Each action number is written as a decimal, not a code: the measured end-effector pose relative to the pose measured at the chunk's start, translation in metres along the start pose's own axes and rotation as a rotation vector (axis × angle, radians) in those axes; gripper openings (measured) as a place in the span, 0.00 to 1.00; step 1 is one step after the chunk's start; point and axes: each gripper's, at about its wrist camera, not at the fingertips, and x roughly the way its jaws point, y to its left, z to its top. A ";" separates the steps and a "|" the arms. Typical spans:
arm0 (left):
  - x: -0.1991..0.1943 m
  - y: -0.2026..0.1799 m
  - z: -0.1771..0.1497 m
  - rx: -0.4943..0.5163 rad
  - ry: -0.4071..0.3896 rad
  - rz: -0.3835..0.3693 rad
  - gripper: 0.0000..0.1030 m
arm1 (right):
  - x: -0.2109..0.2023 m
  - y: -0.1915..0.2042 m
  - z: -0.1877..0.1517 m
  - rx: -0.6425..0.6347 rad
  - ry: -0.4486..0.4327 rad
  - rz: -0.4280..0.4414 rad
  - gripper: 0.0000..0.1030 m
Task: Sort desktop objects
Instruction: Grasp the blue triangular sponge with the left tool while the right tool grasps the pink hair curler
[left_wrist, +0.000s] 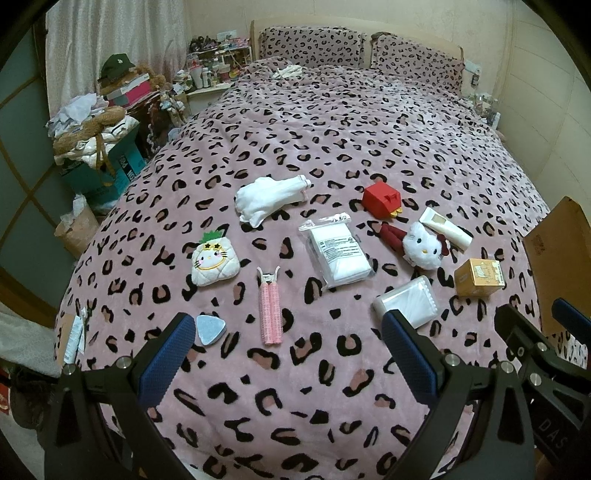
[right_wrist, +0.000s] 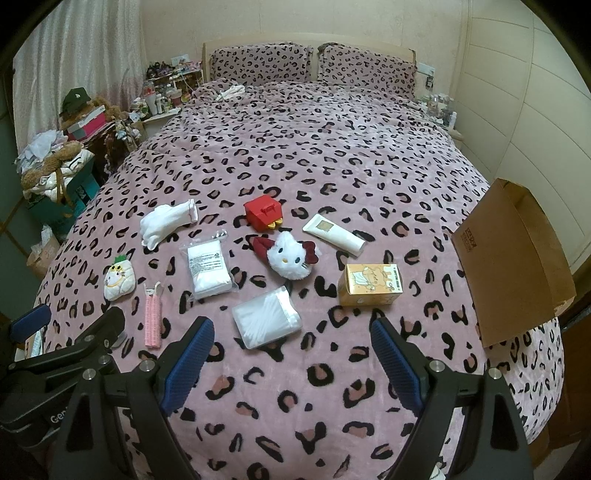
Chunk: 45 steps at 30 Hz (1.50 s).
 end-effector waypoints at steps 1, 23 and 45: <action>-0.001 0.003 -0.001 0.003 -0.005 -0.011 1.00 | -0.001 0.000 0.000 -0.007 0.000 0.006 0.87; 0.093 0.148 -0.054 -0.276 0.127 0.005 0.99 | 0.100 0.041 -0.065 0.055 0.163 0.286 0.87; 0.184 0.148 -0.060 -0.218 0.183 0.017 0.90 | 0.188 0.148 -0.015 -0.013 0.278 0.403 0.81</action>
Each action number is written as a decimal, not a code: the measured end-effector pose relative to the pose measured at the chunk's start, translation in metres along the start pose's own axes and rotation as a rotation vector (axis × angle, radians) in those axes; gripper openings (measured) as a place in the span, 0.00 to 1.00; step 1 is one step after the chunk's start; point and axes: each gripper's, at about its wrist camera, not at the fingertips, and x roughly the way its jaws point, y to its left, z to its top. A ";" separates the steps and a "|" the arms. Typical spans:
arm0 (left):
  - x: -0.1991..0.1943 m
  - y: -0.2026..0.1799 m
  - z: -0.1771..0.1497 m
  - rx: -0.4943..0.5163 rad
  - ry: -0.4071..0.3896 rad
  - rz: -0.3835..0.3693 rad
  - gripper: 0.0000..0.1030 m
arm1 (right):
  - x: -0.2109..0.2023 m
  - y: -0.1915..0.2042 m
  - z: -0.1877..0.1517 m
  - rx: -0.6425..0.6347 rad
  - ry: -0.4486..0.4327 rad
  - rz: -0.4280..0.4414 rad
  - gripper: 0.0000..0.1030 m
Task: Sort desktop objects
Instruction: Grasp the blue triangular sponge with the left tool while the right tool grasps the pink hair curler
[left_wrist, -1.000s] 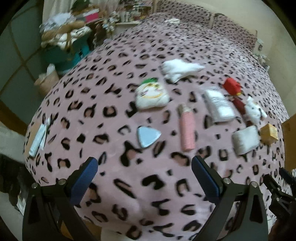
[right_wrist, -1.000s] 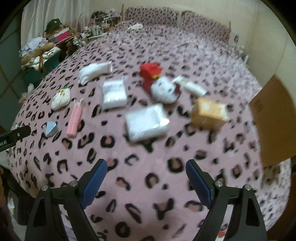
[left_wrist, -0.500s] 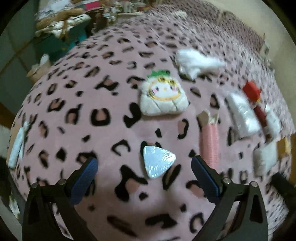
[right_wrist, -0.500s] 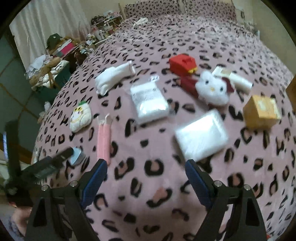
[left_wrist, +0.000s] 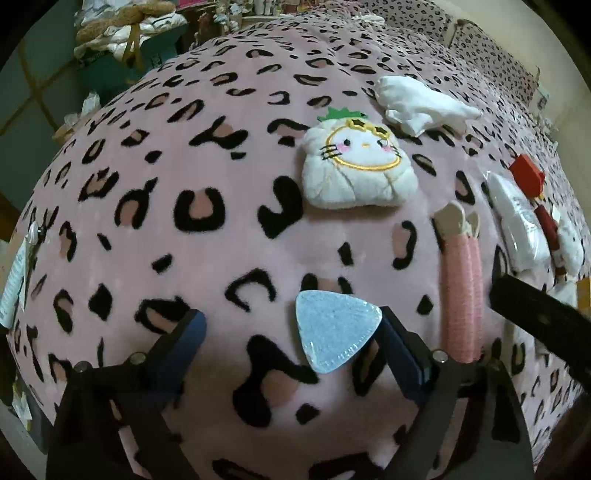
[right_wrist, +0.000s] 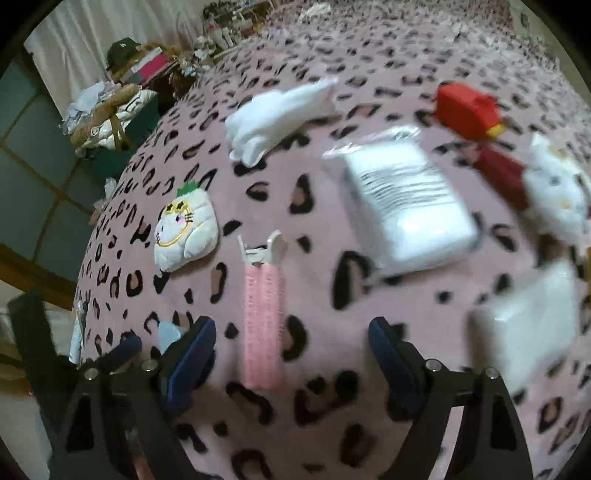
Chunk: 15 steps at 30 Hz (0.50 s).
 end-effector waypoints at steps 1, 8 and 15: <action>0.000 0.000 -0.001 0.004 -0.003 0.001 0.90 | 0.008 0.002 0.000 0.005 0.016 0.005 0.75; 0.001 0.006 -0.003 -0.010 -0.017 -0.016 0.85 | 0.033 0.004 -0.006 0.014 0.025 -0.016 0.57; 0.003 0.008 -0.005 -0.027 -0.015 0.005 0.56 | 0.035 0.009 -0.017 -0.068 -0.011 -0.064 0.53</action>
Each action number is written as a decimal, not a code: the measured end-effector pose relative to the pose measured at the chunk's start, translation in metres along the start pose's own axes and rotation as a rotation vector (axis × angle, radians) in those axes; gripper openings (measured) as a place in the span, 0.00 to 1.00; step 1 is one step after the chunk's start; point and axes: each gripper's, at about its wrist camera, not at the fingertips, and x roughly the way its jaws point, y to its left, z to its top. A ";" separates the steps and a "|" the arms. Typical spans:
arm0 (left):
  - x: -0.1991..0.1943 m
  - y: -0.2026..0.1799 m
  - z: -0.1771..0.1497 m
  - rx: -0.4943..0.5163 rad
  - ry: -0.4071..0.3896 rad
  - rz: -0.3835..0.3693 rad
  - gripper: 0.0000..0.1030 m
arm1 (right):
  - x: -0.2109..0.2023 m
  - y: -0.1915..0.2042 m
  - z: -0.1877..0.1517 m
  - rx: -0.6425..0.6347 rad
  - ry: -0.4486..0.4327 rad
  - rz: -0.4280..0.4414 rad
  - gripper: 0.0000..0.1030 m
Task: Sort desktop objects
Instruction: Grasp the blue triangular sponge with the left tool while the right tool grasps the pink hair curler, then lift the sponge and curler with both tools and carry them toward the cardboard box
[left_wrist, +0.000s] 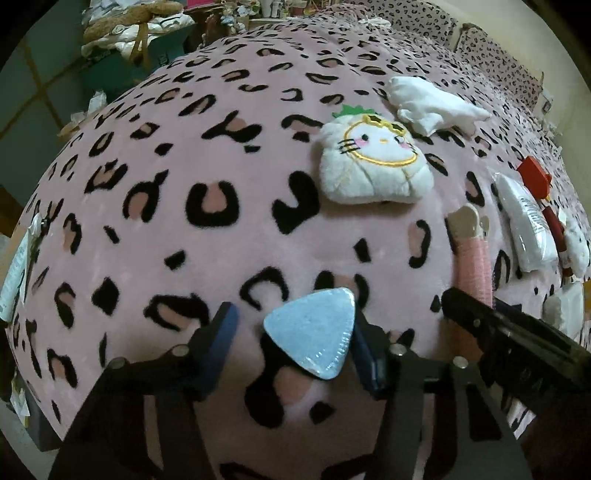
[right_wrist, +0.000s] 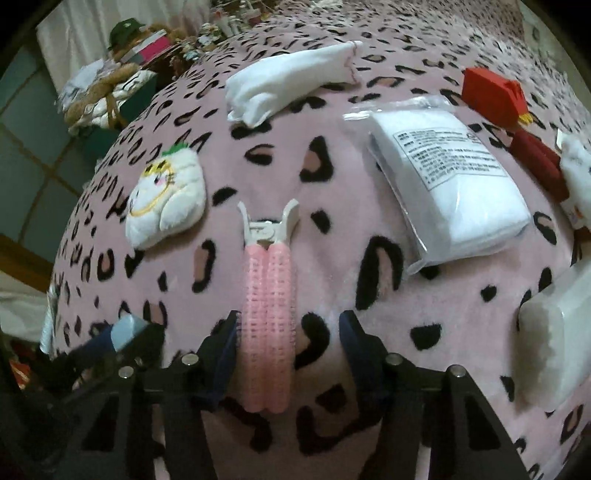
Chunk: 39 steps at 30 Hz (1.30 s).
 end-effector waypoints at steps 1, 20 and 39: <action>-0.001 0.001 -0.001 -0.004 -0.002 -0.006 0.52 | -0.001 -0.002 -0.002 -0.001 -0.013 0.002 0.53; -0.011 0.001 -0.003 -0.012 -0.008 -0.030 0.40 | -0.017 -0.025 -0.010 0.084 -0.105 0.162 0.27; -0.081 -0.019 -0.029 0.023 -0.065 -0.052 0.40 | -0.087 -0.010 -0.052 -0.035 -0.154 0.087 0.27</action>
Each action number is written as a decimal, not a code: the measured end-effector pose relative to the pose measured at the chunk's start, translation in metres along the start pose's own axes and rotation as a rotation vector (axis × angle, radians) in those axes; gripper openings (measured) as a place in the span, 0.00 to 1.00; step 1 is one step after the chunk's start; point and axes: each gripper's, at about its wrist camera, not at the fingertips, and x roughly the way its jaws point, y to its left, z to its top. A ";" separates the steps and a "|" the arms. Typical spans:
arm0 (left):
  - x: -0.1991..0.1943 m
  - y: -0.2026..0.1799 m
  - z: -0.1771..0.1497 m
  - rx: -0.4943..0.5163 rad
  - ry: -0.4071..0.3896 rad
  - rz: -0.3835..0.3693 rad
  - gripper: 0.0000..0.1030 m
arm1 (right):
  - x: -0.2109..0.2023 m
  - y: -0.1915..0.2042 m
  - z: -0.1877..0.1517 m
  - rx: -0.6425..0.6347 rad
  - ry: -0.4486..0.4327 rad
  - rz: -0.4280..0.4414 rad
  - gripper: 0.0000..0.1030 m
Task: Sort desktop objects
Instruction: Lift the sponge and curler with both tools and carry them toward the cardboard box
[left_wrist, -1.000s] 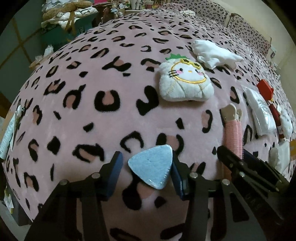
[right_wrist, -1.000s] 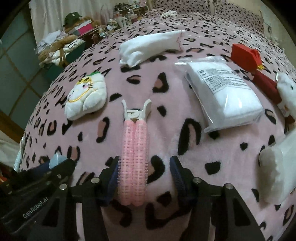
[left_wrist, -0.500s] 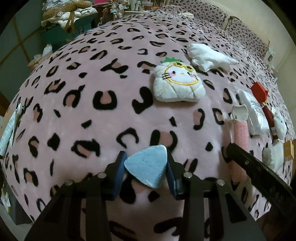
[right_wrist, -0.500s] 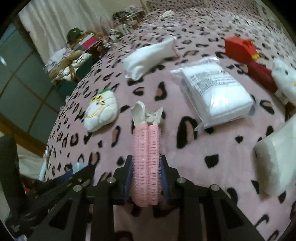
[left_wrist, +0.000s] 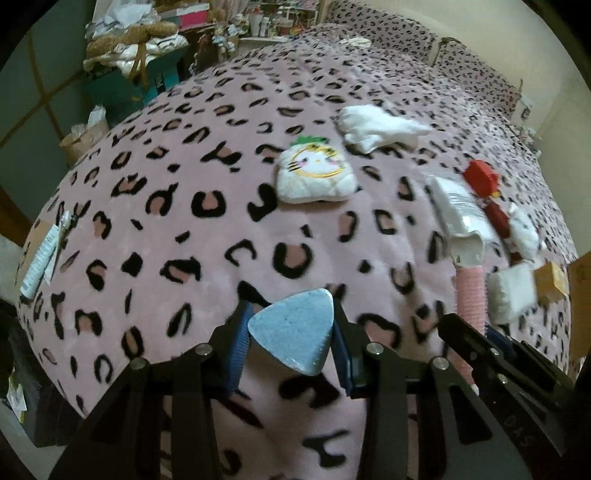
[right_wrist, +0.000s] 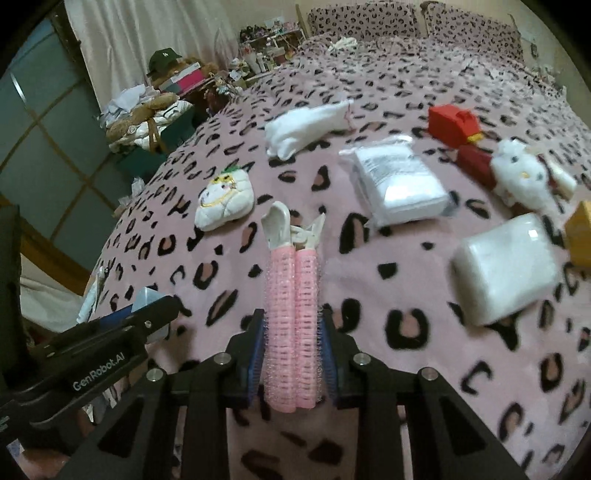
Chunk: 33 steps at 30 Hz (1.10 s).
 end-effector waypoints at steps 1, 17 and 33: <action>-0.007 -0.003 -0.001 0.005 -0.007 -0.002 0.40 | -0.009 0.001 0.000 -0.003 -0.013 -0.005 0.27; -0.095 -0.063 -0.011 0.115 -0.096 -0.056 0.40 | -0.122 0.010 -0.009 -0.102 -0.184 -0.145 0.27; -0.127 -0.120 -0.018 0.215 -0.136 -0.104 0.40 | -0.174 -0.023 -0.019 -0.043 -0.239 -0.179 0.27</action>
